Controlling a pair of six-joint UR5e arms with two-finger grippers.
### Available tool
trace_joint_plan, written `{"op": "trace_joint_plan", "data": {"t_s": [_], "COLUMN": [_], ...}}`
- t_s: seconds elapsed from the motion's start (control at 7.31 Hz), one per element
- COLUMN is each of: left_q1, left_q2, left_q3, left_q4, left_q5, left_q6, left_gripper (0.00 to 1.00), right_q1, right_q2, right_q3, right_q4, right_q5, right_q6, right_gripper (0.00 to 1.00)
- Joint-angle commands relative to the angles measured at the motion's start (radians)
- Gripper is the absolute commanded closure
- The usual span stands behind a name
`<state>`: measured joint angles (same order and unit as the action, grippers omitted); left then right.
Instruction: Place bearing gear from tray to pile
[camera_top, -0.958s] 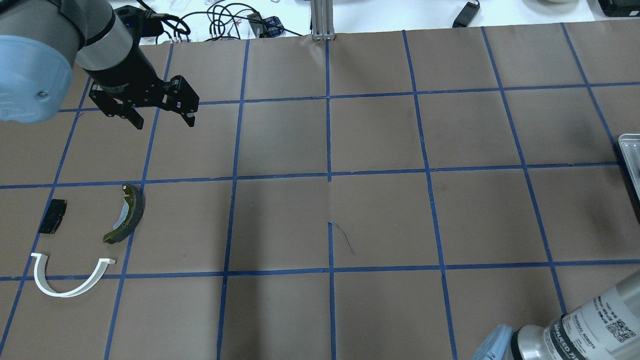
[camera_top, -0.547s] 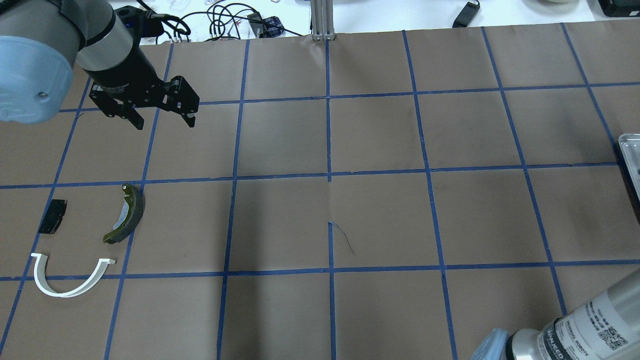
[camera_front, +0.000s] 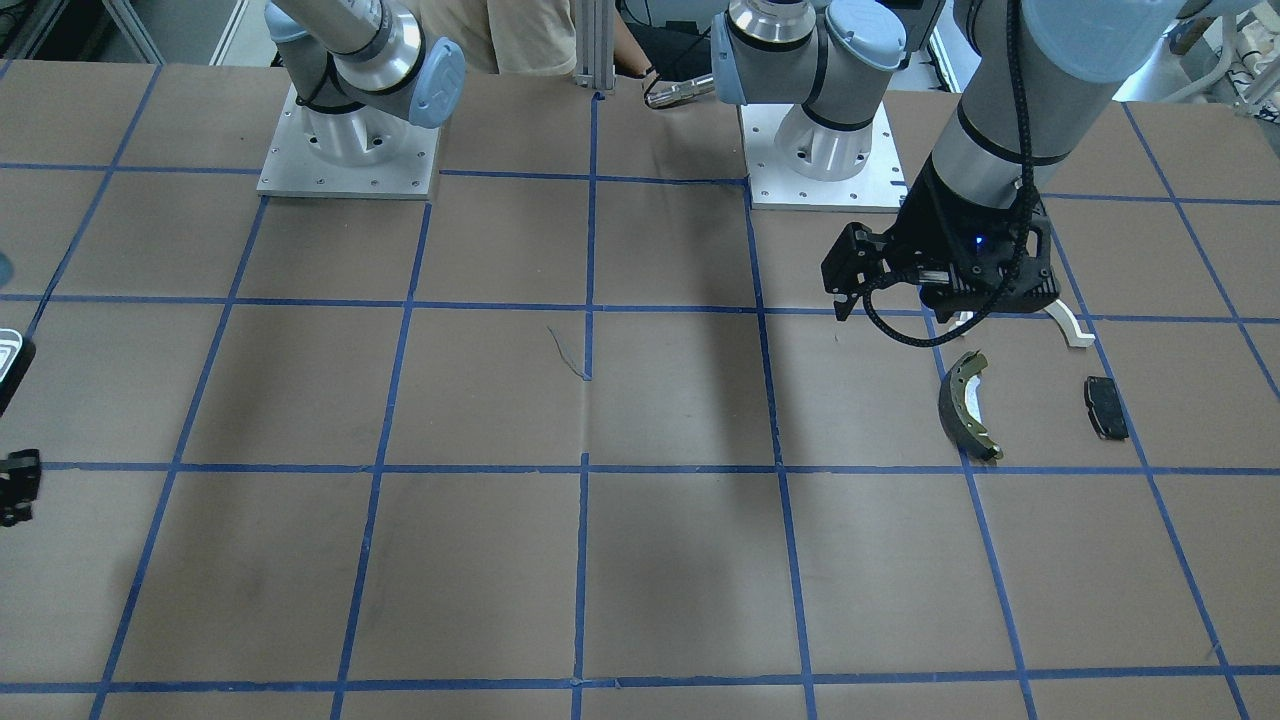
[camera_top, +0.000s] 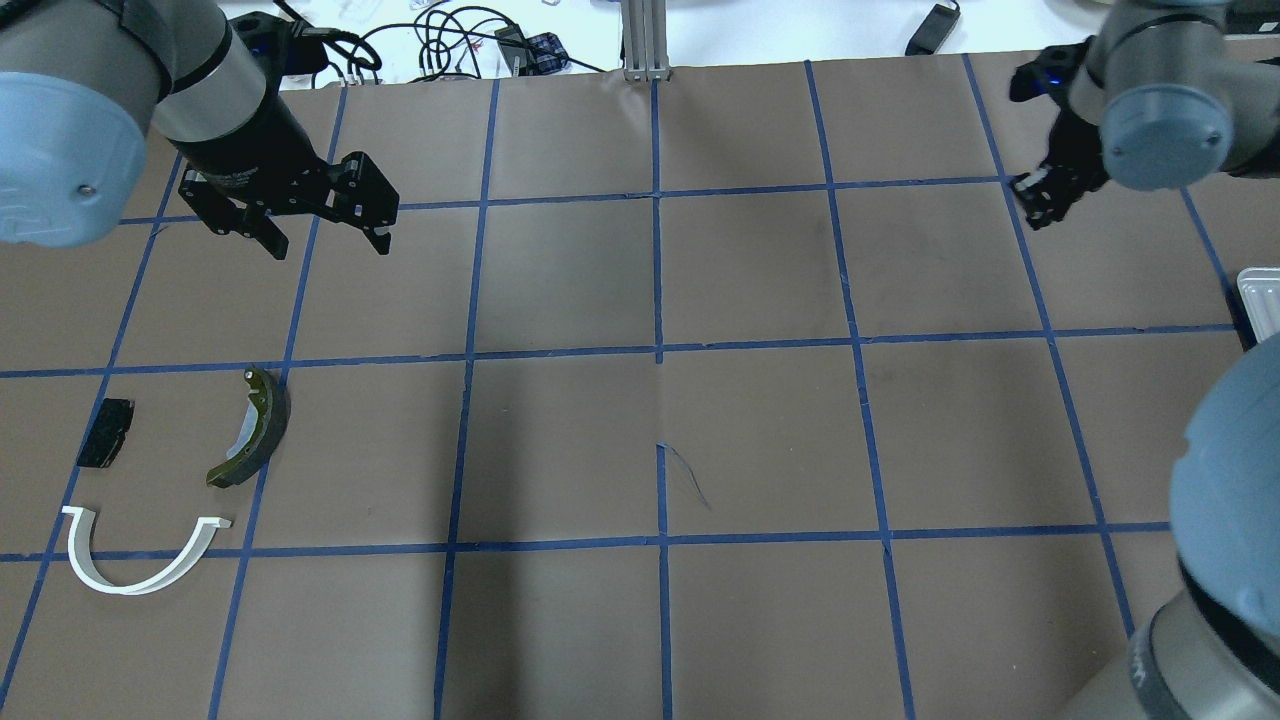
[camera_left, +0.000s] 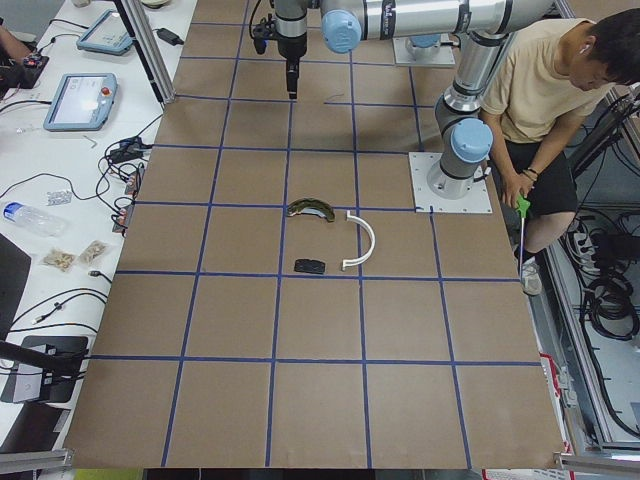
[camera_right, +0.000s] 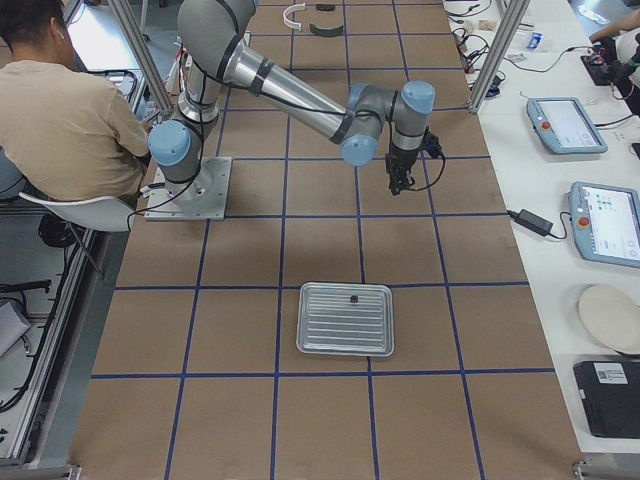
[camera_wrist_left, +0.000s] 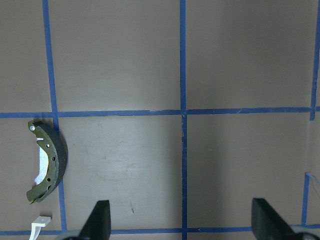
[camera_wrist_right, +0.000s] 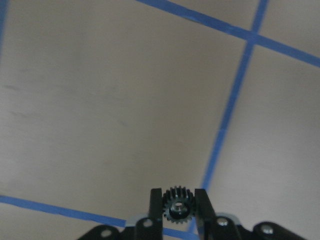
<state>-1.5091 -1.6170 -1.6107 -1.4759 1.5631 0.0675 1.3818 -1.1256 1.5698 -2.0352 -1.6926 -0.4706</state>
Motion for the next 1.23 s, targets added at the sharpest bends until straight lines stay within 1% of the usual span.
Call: {"op": "trace_joint_plan", "data": {"t_s": [0.0,0.14,0.27,0.41,0.55,0.68,0.82,0.96,1.09], "left_q1": [0.001,0.000,0.000,0.000,0.000,0.001,0.000,0.000,0.001], "left_q2": [0.000,-0.003,-0.007,-0.008,-0.003,-0.006,-0.011,-0.008,-0.008], "left_q3": [0.000,0.000,0.000,0.000,0.000,-0.002,0.000,0.000,-0.002], "left_q4": [-0.001,-0.001,0.000,0.000,0.000,0.000,0.002,0.000,-0.001], "left_q5": [0.002,0.002,-0.001,-0.001,0.000,0.000,-0.001,0.000,-0.009], "left_q6": [0.000,0.000,0.000,0.000,0.000,0.000,0.000,0.000,0.000], "left_gripper": [0.00,0.00,0.00,0.00,0.00,0.00,0.00,0.00,0.00], "right_q1": [0.278,0.407,0.519,0.618,0.682,0.712,0.718,0.717,0.714], "right_q2": [-0.008,-0.002,0.009,0.015,0.023,0.038,0.041,0.041,0.043], "right_q3": [0.044,0.050,0.077,0.107,0.116,0.121,0.127,0.137,0.144], "right_q4": [0.000,0.006,0.003,-0.008,-0.014,-0.025,-0.037,-0.077,-0.126], "right_q5": [0.017,0.017,0.017,0.048,0.075,0.089,0.149,0.155,0.156], "right_q6": [0.406,0.573,0.746,0.862,0.910,0.928,0.955,0.952,0.957], "right_gripper": [0.88,0.87,0.84,0.83,0.79,0.79,0.79,0.64,0.01]}}
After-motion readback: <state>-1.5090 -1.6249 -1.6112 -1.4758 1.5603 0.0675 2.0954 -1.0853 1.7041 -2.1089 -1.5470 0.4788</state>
